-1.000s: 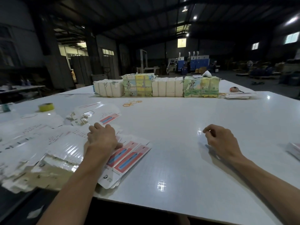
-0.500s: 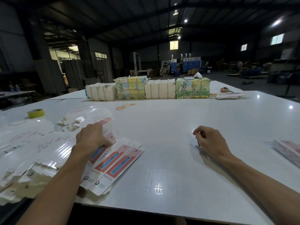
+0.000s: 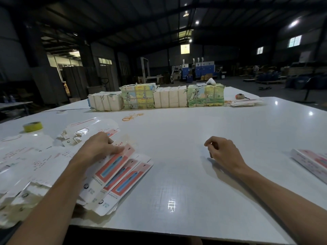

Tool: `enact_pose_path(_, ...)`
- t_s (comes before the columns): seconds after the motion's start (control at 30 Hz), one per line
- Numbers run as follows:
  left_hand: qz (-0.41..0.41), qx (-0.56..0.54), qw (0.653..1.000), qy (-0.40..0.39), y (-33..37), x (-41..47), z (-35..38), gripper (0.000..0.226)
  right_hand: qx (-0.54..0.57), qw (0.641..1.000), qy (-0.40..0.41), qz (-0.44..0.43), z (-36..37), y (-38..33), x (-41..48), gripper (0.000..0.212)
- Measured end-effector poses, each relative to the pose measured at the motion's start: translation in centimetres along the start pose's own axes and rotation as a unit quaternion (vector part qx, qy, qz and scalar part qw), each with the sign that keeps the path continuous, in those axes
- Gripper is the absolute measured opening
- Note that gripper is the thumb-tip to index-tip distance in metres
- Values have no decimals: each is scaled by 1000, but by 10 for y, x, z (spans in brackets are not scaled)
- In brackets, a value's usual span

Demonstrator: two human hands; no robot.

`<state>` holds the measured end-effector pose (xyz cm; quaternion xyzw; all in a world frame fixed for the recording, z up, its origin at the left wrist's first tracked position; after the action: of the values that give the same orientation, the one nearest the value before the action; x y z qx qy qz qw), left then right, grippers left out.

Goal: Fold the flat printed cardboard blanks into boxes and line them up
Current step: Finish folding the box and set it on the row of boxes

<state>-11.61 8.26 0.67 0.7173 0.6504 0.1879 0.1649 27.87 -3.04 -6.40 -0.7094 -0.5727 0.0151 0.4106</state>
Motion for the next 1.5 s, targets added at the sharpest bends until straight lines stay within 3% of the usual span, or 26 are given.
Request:
enact_pose_path(0.2,41,-148,986,-67,23,-8,-11,27,4,1000,-3,-10,0,-2,-1,23)
enact_pose_path(0.33,81,-325,930,-149,58,-17,1,46,9,1000,-4,-24,-1,-5,-1,22)
enact_pose_path(0.43,94,-413,888,-180,94,-23,34,42,34,998,16,-55,-4,-9,-2,21)
enact_pose_path(0.57,120,-408,886,-184,135,-27,86,35,134,972,116,-156,-22,-28,-4,24)
enact_pose_path(0.67,163,-375,892,-194,162,-28,117,34,123,961,149,-196,-31,-35,-2,40)
enact_pose_path(0.83,205,-434,848,-224,194,-29,152,43,16,988,93,-125,-26,-23,2,53)
enact_pose_path(1.03,101,-550,772,-303,189,-39,194,68,7,994,47,-103,-14,-11,8,37)
enact_pose_path(1.23,106,-572,749,-317,183,-38,192,71,92,990,62,-90,-15,-14,11,24)
enact_pose_path(1.37,123,-573,732,-348,183,-40,191,65,220,974,56,-26,-21,-16,12,9)
enact_pose_path(1.5,142,-577,704,-388,189,-41,192,69,277,960,31,17,-28,-16,14,14)
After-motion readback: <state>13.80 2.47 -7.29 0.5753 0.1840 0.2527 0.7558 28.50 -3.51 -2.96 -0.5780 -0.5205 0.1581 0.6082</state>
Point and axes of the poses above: each hand's wrist, its own x-axis towards the middle knuckle, its own z-axis out of the palm, y = z × x, the point moved 4 cm from there along x, towards the middle knuckle, and after that the axes turned 2 degrees about z, right-handed, at the moved point
